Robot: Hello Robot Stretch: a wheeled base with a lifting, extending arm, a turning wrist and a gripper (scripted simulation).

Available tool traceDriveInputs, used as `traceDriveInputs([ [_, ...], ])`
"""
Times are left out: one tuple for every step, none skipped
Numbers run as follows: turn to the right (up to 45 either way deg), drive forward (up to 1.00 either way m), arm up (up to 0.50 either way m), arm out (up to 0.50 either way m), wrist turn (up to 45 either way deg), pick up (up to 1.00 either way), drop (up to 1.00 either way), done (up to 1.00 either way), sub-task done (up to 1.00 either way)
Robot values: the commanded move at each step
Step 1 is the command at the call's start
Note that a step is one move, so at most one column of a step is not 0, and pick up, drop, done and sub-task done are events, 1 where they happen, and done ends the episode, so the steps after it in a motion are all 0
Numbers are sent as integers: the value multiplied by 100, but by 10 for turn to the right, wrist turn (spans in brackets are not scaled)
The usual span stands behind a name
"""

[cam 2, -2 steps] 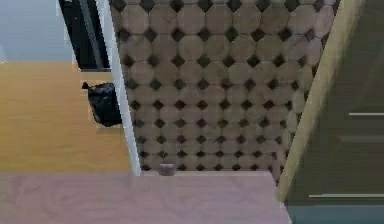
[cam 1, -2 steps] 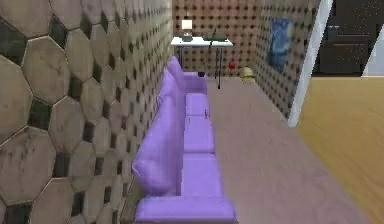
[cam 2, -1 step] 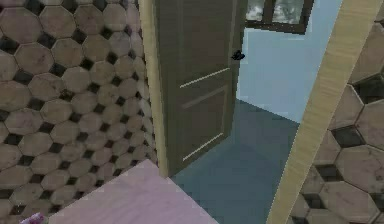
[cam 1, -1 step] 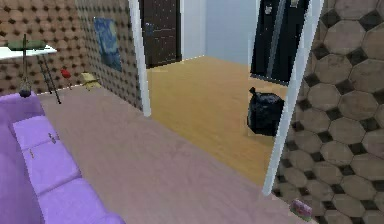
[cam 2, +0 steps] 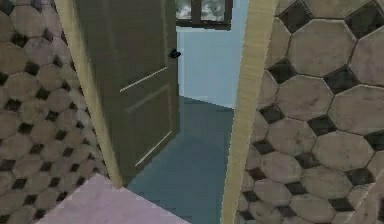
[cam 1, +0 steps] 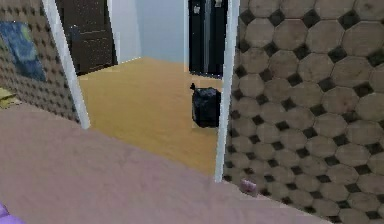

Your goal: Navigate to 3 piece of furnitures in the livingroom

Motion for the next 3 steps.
traceDriveInputs([
  [0, 55, 0, 0, 0, 0, 0, 0, 0],
  [-180, 0, 0, 0, 0, 0, 0, 0, 0],
  [0, 30, 0, 0, 0, 0, 0, 0, 0],
])
